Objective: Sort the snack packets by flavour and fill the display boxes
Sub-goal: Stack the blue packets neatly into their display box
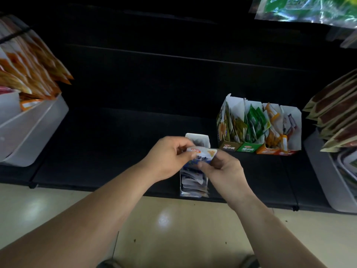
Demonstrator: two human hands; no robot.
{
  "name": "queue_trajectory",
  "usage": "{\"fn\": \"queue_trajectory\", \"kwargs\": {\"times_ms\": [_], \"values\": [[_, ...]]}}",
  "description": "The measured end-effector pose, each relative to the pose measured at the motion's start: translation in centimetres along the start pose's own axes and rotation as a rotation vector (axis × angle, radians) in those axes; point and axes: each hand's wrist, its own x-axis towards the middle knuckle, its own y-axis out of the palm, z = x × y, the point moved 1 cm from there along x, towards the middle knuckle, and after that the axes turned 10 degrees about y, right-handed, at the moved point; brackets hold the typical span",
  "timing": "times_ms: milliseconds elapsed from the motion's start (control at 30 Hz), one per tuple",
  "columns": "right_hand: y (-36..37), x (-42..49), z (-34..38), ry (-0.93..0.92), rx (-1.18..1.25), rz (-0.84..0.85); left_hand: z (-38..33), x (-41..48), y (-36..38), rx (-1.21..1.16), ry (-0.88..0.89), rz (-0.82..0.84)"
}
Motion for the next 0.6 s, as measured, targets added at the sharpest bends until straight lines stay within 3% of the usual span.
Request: {"fn": "queue_trajectory", "kwargs": {"times_ms": [100,300,400,500,600], "values": [[-0.3,0.3,-0.2,-0.056,-0.084,-0.026,1.6,-0.4,0.1,0.060,-0.072,0.071],[-0.2,0.4,-3.8,-0.057,-0.513,-0.039,3.9,-1.4,0.6,0.117,-0.173,0.150],[0.4,0.2,-4.1,0.055,-0.414,0.039,3.6,-1.0,0.0,0.135,-0.161,0.041],[0.4,0.2,-3.1,0.007,-0.294,-0.056,3.1,-0.3,-0.3,0.234,-0.070,-0.085],[0.2,0.4,-1.9,-0.061,-0.292,-0.104,3.1,0.2,0.3,0.300,0.010,-0.029]]}}
